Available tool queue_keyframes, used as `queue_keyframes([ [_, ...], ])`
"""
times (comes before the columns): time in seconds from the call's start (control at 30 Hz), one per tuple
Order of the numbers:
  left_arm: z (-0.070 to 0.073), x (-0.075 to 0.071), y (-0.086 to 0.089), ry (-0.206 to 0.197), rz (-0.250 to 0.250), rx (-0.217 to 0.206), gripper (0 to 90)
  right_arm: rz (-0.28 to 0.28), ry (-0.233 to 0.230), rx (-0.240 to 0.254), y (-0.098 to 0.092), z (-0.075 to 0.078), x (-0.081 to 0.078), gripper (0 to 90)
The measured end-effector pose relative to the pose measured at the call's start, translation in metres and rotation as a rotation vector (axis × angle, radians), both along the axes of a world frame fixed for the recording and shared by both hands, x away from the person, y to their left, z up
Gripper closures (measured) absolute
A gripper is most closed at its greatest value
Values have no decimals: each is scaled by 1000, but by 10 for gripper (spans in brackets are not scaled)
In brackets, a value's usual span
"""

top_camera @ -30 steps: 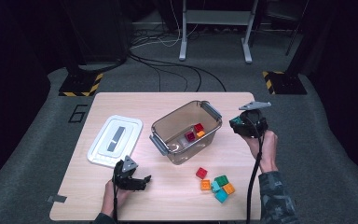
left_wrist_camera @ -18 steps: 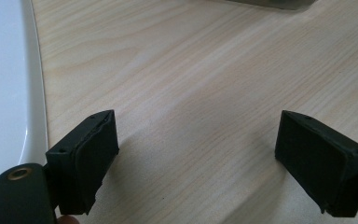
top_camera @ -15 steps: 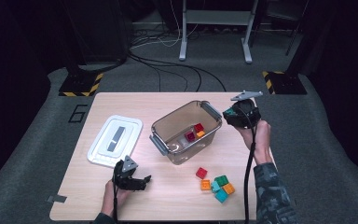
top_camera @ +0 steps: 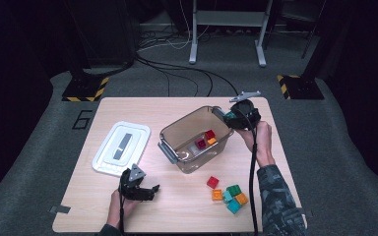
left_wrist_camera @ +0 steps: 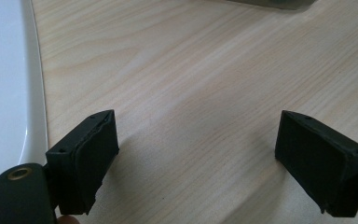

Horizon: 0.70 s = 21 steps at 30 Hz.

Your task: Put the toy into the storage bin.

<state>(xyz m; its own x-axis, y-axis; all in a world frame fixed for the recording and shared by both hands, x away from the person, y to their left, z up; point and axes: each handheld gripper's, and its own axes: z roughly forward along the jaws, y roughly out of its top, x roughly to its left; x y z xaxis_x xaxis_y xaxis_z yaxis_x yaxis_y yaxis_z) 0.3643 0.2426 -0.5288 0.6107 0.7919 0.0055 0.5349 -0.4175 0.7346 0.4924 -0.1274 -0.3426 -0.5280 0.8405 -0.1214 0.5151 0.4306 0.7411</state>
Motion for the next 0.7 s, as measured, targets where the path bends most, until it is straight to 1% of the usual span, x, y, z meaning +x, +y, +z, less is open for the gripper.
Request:
queue_keyframes([
  [0.2, 0, 0, 0, -3, 0, -4, 129, 15, 23, -5, 10, -8, 8, 582],
  [0.3, 0, 0, 0, -3, 0, -4, 129, 31, 33, -17, 15, -12, 13, 581],
  [0.37, 0, 0, 0, -4, 0, -5, 130, 29, 42, -18, 19, -15, 15, 580],
  [0.43, 0, 0, 0, 3, -1, 3, 130, 43, 46, -31, 21, -18, 18, 579],
  [0.47, 0, 0, 0, 2, -3, 0, 130, 31, 54, -25, 23, -19, 19, 576],
  [0.5, 0, 0, 0, 3, -2, 3, 130, 39, 57, -29, 22, -20, 20, 572],
  [0.53, 0, 0, 0, 1, -3, 1, 130, 28, 63, -20, 24, -21, 20, 541],
  [0.57, 0, 0, 0, 2, -2, 4, 130, 34, 62, -26, 23, -21, 21, 513],
  [0.63, 0, 0, 0, 2, -3, 3, 130, 26, 68, -14, 24, -22, 20, 418],
  [0.7, 0, 0, 0, 0, -3, 4, 130, 21, 66, -15, 23, -22, 18, 361],
])
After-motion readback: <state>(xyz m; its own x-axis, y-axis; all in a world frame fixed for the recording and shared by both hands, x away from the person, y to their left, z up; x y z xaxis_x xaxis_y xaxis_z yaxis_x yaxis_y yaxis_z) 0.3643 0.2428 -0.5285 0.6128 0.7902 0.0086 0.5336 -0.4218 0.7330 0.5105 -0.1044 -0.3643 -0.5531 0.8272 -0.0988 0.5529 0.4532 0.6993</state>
